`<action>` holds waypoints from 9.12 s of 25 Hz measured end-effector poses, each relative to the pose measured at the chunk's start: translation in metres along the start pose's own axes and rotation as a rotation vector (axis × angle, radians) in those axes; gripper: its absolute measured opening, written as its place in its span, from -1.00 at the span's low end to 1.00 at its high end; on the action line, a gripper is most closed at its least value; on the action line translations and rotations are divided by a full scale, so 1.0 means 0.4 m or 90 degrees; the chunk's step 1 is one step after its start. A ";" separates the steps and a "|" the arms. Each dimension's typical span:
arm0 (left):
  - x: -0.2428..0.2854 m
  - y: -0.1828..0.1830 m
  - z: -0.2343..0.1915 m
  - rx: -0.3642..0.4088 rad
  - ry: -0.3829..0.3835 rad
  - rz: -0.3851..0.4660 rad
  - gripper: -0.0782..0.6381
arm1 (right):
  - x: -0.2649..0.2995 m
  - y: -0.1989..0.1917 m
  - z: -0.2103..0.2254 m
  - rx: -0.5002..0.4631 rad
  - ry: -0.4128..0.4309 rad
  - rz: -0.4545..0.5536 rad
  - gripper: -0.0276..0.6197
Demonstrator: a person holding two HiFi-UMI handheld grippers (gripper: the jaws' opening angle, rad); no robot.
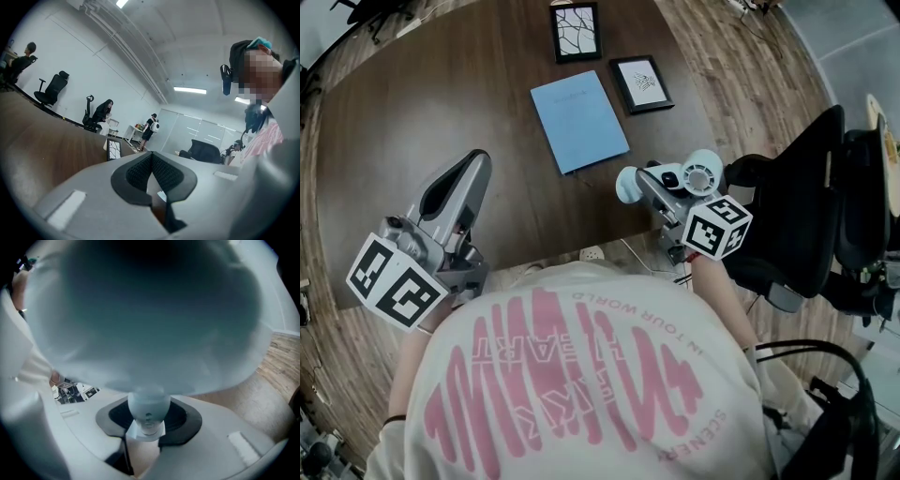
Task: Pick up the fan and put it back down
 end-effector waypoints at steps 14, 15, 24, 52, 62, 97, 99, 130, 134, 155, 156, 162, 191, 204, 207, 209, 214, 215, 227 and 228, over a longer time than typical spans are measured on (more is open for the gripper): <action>0.030 -0.026 -0.015 -0.013 0.024 0.001 -0.73 | 0.001 -0.058 0.085 -0.103 -0.058 -0.100 -0.46; 0.032 -0.027 -0.016 -0.014 0.027 0.001 -0.73 | 0.002 -0.060 0.093 -0.110 -0.063 -0.104 -0.46; 0.036 -0.034 -0.022 -0.017 0.046 0.011 -0.73 | 0.002 -0.064 0.147 -0.134 -0.091 -0.124 -0.46; 0.017 -0.060 -0.027 -0.037 0.094 0.035 -0.73 | 0.017 -0.077 0.221 -0.239 -0.136 -0.188 -0.46; 0.020 -0.071 -0.028 -0.036 0.097 0.038 -0.73 | 0.020 -0.084 0.221 -0.234 -0.126 -0.185 -0.45; -0.012 -0.125 0.040 -0.037 0.103 0.070 -0.73 | -0.026 -0.096 0.195 -0.305 -0.067 -0.210 -0.27; -0.004 -0.123 0.038 -0.038 0.090 0.063 -0.73 | -0.043 -0.087 0.195 -0.284 -0.081 -0.196 -0.27; -0.133 -0.098 0.021 -0.040 -0.140 -0.113 -0.73 | -0.288 0.036 -0.257 -0.099 -0.319 0.026 -0.90; -0.168 -0.115 0.031 -0.021 -0.155 -0.135 -0.73 | -0.305 0.035 -0.331 -0.056 -0.318 0.077 -0.90; -0.238 -0.257 0.071 -0.069 -0.164 -0.178 -0.73 | -0.375 0.020 -0.475 0.035 -0.273 0.130 -0.90; -0.236 -0.259 0.078 -0.071 -0.161 -0.176 -0.73 | -0.380 0.023 -0.472 0.034 -0.271 0.129 -0.90; -0.207 -0.283 0.140 -0.070 -0.160 -0.183 -0.73 | -0.420 0.040 -0.455 0.015 -0.254 0.119 -0.90; -0.174 -0.330 0.173 -0.057 -0.147 -0.179 -0.73 | -0.435 -0.026 -0.402 0.025 -0.223 0.103 -0.90; -0.182 -0.333 0.169 -0.058 -0.142 -0.180 -0.73 | -0.429 -0.031 -0.407 0.018 -0.219 0.098 -0.90; -0.182 -0.334 0.165 -0.060 -0.141 -0.182 -0.73 | -0.427 -0.038 -0.402 0.024 -0.224 0.089 -0.90; -0.180 -0.335 0.165 -0.060 -0.141 -0.183 -0.73 | -0.428 -0.041 -0.398 0.032 -0.228 0.088 -0.90; -0.175 -0.337 0.165 -0.062 -0.141 -0.185 -0.73 | -0.432 -0.046 -0.390 0.039 -0.235 0.081 -0.90; -0.174 -0.338 0.165 -0.063 -0.142 -0.185 -0.73 | -0.432 -0.046 -0.389 0.039 -0.235 0.080 -0.90; -0.174 -0.335 0.151 -0.065 -0.135 -0.183 -0.73 | -0.416 -0.043 -0.391 0.023 -0.225 0.072 -0.90; -0.174 -0.335 0.151 -0.065 -0.135 -0.183 -0.73 | -0.415 -0.043 -0.391 0.024 -0.224 0.073 -0.90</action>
Point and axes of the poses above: the fingertips, and each gripper's own axes: x forward along the fingers, z to its right, y out of its top, the point moved 2 cm from there along -x, backward along the fingers, and after that the axes turned 15 degrees about -x, right-handed, at the moved point
